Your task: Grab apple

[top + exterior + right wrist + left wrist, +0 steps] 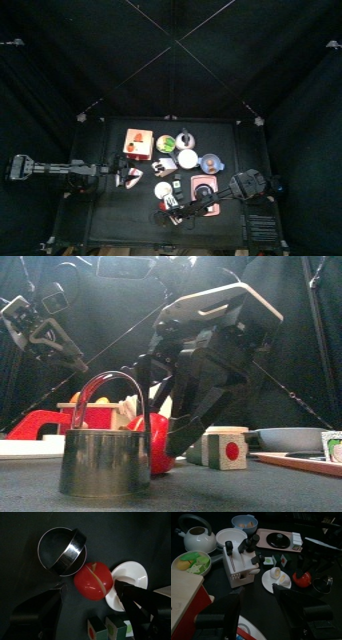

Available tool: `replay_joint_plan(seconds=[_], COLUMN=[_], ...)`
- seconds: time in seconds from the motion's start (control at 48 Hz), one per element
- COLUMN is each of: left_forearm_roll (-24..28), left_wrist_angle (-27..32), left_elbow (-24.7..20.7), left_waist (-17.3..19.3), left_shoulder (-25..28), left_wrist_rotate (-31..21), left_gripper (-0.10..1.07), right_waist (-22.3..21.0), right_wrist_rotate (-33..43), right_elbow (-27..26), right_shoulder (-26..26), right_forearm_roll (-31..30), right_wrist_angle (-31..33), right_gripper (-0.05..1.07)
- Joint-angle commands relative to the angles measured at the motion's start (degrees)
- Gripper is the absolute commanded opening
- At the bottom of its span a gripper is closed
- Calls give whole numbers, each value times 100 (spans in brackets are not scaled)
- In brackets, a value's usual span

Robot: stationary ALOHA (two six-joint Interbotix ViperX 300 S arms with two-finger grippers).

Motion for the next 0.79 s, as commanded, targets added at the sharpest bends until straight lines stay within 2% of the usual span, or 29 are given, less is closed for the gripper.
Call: replay_joint_plan(seconds=[0.0,0.208,0.604,0.771], left_forearm_roll=[0,9,0,0], left_wrist_angle=[-18,-18,-18,-18], left_elbow=[-70,-62,-62,-53], left_waist=[18,26,18,18], left_shoulder=[-9,-9,-9,-9], left_wrist_rotate=[0,0,0,0], left_gripper=[86,86,86,86], right_waist=[-62,-79,-105,-105], right_wrist_rotate=[0,-9,9,18], right_elbow=[-141,-141,-141,-220], right_shoulder=[-97,-44,53,-9], right_forearm_roll=[-35,-35,0,114], right_wrist_angle=[-79,-105,-105,-9], right_gripper=[104,102,79,75])
